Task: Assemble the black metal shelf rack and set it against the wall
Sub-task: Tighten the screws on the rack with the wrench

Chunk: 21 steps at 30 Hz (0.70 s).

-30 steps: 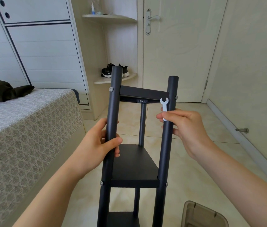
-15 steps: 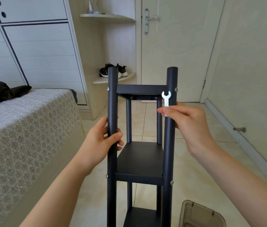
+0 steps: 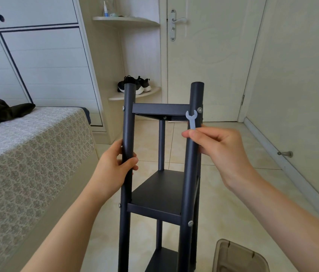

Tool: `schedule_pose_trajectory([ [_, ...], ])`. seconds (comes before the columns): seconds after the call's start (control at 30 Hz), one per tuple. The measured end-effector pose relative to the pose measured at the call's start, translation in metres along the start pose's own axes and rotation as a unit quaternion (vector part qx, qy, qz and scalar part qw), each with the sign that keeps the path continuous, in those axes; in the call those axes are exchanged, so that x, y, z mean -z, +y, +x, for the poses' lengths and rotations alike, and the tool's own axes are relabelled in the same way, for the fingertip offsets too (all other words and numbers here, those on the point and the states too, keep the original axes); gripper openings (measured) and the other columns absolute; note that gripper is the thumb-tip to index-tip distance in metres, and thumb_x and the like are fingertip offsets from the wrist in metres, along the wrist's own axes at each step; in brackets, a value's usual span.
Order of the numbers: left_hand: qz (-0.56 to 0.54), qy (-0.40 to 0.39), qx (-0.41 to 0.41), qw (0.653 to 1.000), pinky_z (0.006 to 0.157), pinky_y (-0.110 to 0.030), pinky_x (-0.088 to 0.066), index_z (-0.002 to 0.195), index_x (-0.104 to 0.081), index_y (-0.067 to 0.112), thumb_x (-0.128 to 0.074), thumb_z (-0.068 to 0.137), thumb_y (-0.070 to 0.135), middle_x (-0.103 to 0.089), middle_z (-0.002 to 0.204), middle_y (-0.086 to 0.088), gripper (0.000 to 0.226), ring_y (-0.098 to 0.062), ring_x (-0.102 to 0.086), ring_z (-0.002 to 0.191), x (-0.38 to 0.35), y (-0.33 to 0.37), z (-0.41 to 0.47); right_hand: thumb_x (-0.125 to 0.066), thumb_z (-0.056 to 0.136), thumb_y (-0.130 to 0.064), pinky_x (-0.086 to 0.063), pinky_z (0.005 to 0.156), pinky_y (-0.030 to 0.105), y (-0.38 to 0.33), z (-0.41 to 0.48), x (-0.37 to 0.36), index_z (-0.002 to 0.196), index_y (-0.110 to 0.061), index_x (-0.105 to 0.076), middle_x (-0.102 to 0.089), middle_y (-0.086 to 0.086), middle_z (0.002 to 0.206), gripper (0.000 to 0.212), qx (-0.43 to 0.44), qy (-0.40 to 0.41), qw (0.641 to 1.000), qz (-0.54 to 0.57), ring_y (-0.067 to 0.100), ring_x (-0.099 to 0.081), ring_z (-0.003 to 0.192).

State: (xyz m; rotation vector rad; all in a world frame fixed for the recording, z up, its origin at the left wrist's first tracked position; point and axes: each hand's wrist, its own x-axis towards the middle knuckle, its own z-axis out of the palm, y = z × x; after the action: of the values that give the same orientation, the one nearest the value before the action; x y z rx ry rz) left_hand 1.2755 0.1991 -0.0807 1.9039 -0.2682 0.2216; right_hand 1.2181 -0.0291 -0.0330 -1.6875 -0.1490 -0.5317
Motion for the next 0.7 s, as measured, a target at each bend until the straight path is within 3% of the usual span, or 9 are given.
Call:
schedule_pose_trajectory([
  [0.07, 0.045, 0.024, 0.004, 0.999, 0.084, -0.043, -0.059, 0.115, -0.055, 0.023, -0.062, 0.097, 0.007, -0.066, 0.099, 0.005, 0.025, -0.016, -0.072, 0.08, 0.0, 0.0, 0.001, -0.067, 0.09, -0.018, -0.059, 0.086, 0.033, -0.001, 0.001, 0.0, 0.08, -0.034, -0.08, -0.077, -0.002, 0.09, 0.023, 0.0, -0.027, 1.0, 0.001, 0.009, -0.069, 0.092],
  [0.2, 0.113, 0.046, 0.01, 0.992, 0.089, -0.039, -0.055, 0.134, -0.05, 0.013, -0.062, 0.098, 0.01, -0.065, 0.107, 0.005, 0.038, -0.017, -0.069, 0.094, 0.0, -0.002, 0.002, -0.068, 0.089, -0.015, -0.058, 0.078, 0.022, -0.004, 0.002, 0.0, 0.085, -0.027, -0.081, -0.077, -0.006, 0.094, 0.017, -0.011, -0.073, 0.997, 0.035, 0.006, -0.07, 0.095],
  [0.3, 0.176, 0.061, 0.002, 0.983, 0.105, -0.047, -0.047, 0.151, -0.038, 0.014, -0.062, 0.098, 0.011, -0.057, 0.134, -0.009, 0.058, -0.029, -0.059, 0.12, 0.003, -0.004, 0.002, -0.069, 0.088, -0.014, -0.059, 0.078, 0.025, -0.005, 0.002, -0.003, 0.087, -0.023, -0.081, -0.077, -0.003, 0.098, 0.015, -0.027, -0.094, 0.993, 0.06, 0.01, -0.071, 0.097],
  [0.4, 0.251, 0.104, -0.052, 0.961, 0.109, -0.041, -0.038, 0.159, -0.024, 0.015, -0.064, 0.096, 0.008, -0.044, 0.142, -0.011, 0.075, -0.031, -0.046, 0.128, 0.001, 0.0, -0.006, -0.07, 0.087, -0.015, -0.059, 0.079, 0.026, -0.006, 0.002, -0.009, 0.087, -0.023, -0.081, -0.076, -0.004, 0.099, 0.014, -0.034, -0.099, 0.992, 0.073, 0.01, -0.071, 0.097],
  [0.47, 0.268, 0.159, -0.124, 0.942, 0.106, -0.036, -0.035, 0.155, -0.035, 0.014, -0.066, 0.094, 0.008, -0.044, 0.14, -0.009, 0.068, -0.027, -0.042, 0.127, -0.004, 0.008, -0.014, -0.07, 0.087, -0.016, -0.059, 0.077, 0.024, -0.006, 0.002, -0.014, 0.087, -0.024, -0.08, -0.076, -0.005, 0.1, 0.013, -0.035, -0.098, 0.992, 0.077, 0.009, -0.071, 0.097],
  [0.53, 0.19, 0.15, -0.143, 0.96, 0.101, -0.025, -0.039, 0.14, -0.054, 0.021, -0.065, 0.095, 0.013, -0.052, 0.13, 0.002, 0.047, -0.012, -0.05, 0.118, -0.012, 0.017, -0.02, -0.071, 0.087, -0.017, -0.059, 0.078, 0.024, -0.006, 0.002, -0.018, 0.089, -0.023, -0.08, -0.076, -0.007, 0.103, 0.012, -0.035, -0.097, 0.992, 0.077, 0.009, -0.071, 0.097],
  [0.6, 0.052, 0.069, -0.067, 0.994, 0.088, -0.014, -0.048, 0.118, -0.063, 0.033, -0.063, 0.097, 0.023, -0.063, 0.116, 0.011, 0.024, 0.002, -0.06, 0.103, -0.024, 0.028, -0.026, -0.07, 0.088, -0.019, -0.059, 0.084, 0.028, -0.006, 0.003, -0.021, 0.091, -0.025, -0.08, -0.075, -0.008, 0.105, 0.012, -0.03, -0.096, 0.993, 0.068, 0.008, -0.07, 0.099],
  [0.7, -0.067, -0.04, 0.028, 0.997, 0.089, -0.024, -0.055, 0.115, -0.066, 0.033, -0.055, 0.101, 0.035, -0.071, 0.103, 0.015, 0.018, -0.003, -0.067, 0.097, -0.041, 0.032, -0.036, -0.069, 0.089, -0.021, -0.053, 0.096, 0.031, -0.005, 0.005, -0.024, 0.092, -0.029, -0.079, -0.075, -0.011, 0.106, 0.014, -0.019, -0.097, 0.994, 0.046, 0.004, -0.067, 0.106],
])
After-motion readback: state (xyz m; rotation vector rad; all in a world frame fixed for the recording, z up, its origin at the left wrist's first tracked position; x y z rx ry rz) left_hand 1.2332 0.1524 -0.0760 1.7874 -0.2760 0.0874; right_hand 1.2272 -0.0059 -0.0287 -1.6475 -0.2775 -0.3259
